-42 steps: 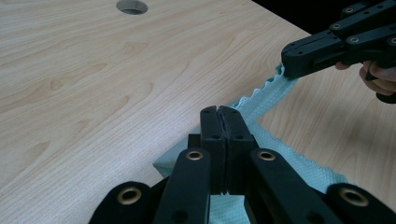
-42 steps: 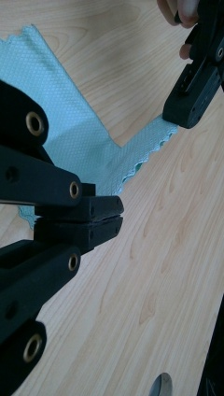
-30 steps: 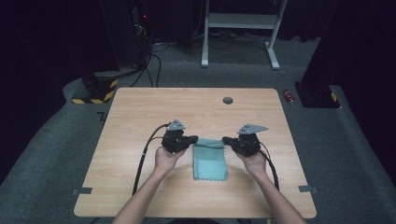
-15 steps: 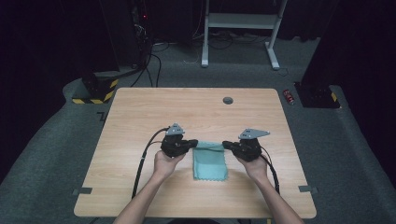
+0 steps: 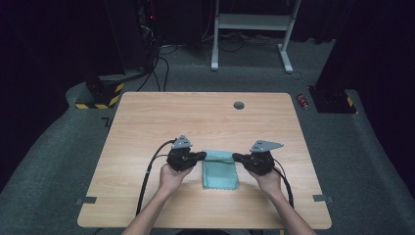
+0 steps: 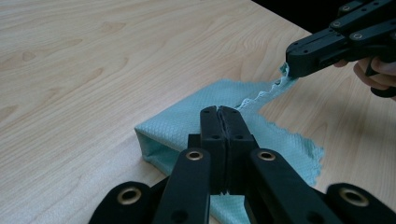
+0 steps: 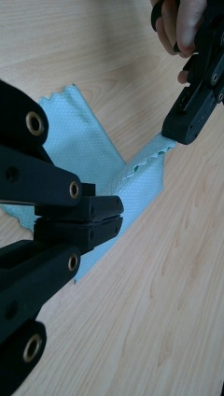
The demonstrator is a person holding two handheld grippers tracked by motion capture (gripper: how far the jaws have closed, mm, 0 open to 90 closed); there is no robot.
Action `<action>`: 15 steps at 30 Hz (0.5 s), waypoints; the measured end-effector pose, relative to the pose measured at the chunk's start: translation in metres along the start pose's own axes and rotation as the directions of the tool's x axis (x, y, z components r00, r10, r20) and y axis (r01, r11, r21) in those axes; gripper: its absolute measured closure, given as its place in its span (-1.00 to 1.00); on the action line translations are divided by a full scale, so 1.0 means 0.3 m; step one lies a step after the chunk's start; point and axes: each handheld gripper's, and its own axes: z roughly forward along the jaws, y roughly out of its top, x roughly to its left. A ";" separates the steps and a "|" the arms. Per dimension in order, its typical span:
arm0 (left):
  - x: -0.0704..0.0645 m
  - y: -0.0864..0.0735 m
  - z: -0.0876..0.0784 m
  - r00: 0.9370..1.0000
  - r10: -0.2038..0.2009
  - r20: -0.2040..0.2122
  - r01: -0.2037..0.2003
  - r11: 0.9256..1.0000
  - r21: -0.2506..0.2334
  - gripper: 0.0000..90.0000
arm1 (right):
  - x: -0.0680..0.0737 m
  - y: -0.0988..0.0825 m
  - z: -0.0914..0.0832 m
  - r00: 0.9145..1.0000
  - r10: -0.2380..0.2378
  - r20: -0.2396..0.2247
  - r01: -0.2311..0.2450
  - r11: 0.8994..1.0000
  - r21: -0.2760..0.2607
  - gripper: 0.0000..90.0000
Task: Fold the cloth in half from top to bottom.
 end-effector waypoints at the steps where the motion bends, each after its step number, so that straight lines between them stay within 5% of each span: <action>1: -0.004 -0.003 -0.001 1.000 0.001 0.000 -0.001 1.000 -0.003 0.98 | 0.002 -0.004 -0.001 1.000 -0.002 -0.001 0.002 1.000 0.001 0.98; 15: -0.037 -0.041 -0.007 1.000 0.018 0.010 -0.018 1.000 0.006 0.98 | 0.026 -0.041 -0.020 1.000 -0.006 -0.026 0.006 1.000 0.002 0.98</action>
